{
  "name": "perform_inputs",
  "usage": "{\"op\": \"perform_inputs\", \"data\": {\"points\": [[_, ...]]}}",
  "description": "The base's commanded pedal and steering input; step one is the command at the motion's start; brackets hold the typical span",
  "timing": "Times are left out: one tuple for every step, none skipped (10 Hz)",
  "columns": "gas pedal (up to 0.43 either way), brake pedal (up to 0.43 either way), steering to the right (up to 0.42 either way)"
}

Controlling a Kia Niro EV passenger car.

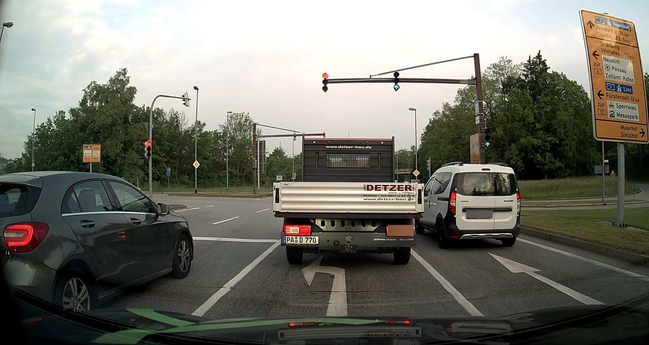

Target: Follow the waypoints while adhering to traffic rules and regulations

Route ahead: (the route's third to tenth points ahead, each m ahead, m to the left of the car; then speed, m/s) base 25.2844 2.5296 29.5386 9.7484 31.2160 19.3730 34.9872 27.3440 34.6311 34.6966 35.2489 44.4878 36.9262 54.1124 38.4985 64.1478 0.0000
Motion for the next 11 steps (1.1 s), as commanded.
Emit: {"op": "perform_inputs", "data": {"points": [[0.000,0.311,-0.005],[0.000,0.311,-0.005],[0.000,0.311,-0.005],[0.000,0.311,-0.005],[0.000,0.311,-0.005],[0.000,0.311,-0.005],[0.000,0.311,-0.005],[0.000,0.311,-0.005],[0.000,0.311,-0.005],[0.000,0.311,-0.005],[0.000,0.311,-0.005]]}}
